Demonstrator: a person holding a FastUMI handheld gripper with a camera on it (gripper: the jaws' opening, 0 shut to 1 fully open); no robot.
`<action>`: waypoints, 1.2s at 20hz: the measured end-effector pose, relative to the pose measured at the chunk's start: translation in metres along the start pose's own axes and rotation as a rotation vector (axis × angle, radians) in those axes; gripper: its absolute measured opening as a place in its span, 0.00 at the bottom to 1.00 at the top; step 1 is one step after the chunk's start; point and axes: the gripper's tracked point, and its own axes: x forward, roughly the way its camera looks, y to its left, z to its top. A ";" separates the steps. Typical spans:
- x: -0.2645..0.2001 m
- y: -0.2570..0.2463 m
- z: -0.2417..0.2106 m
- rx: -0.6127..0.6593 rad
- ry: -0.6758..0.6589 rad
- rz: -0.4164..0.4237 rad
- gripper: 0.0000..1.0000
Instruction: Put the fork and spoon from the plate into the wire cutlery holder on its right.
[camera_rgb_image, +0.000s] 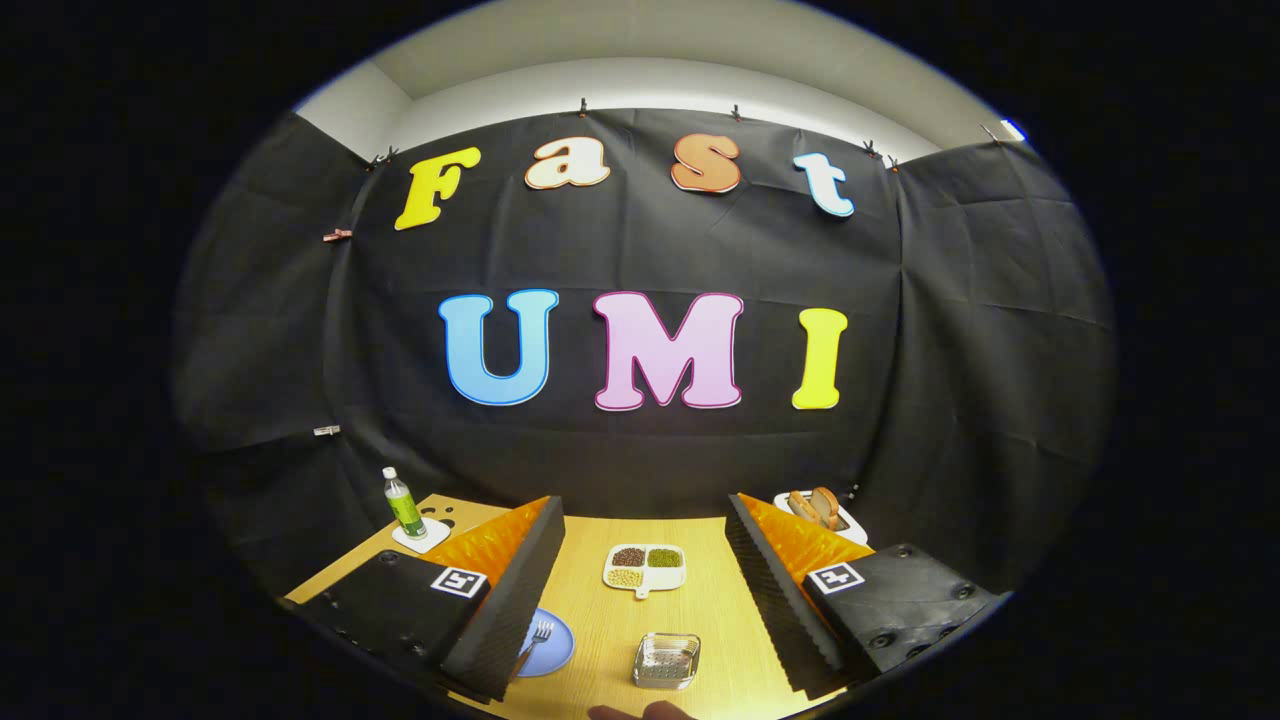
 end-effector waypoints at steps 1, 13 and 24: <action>-0.002 0.007 -0.006 0.007 0.005 0.013 0.98; 0.028 0.083 -0.115 -0.036 0.215 0.090 0.99; 0.045 0.136 -0.272 -0.053 0.675 0.153 0.99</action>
